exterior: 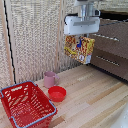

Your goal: Meticulously direct the gripper system near the nourishment stick. Grapple the nourishment stick firmly with the gripper system. Progress with the gripper system grasping the stick toward the storage box. Tenderly permit the nourishment stick to descend into the box.

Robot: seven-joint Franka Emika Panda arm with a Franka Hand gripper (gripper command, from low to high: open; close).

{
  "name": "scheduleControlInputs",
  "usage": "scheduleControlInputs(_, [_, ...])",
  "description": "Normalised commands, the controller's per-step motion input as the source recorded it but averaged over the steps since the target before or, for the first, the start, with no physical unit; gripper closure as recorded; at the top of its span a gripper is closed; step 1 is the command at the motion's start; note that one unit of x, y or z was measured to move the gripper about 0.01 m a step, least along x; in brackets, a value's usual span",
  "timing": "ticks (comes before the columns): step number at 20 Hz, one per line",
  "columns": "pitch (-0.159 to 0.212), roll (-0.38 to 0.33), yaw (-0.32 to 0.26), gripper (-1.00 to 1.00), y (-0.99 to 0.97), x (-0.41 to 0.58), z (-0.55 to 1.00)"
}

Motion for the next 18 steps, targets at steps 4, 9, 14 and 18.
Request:
scheduleControlInputs(4, [0.012,-0.001,0.000,1.00,0.92,0.049,0.48])
scheduleControlInputs(9, [0.020,-0.003,0.000,1.00,0.91,0.138,0.46])
scheduleControlInputs(14, [0.012,-0.017,-0.003,1.00,0.92,0.203,0.22])
scheduleControlInputs(18, [0.034,-0.040,-0.016,1.00,0.88,0.345,0.00])
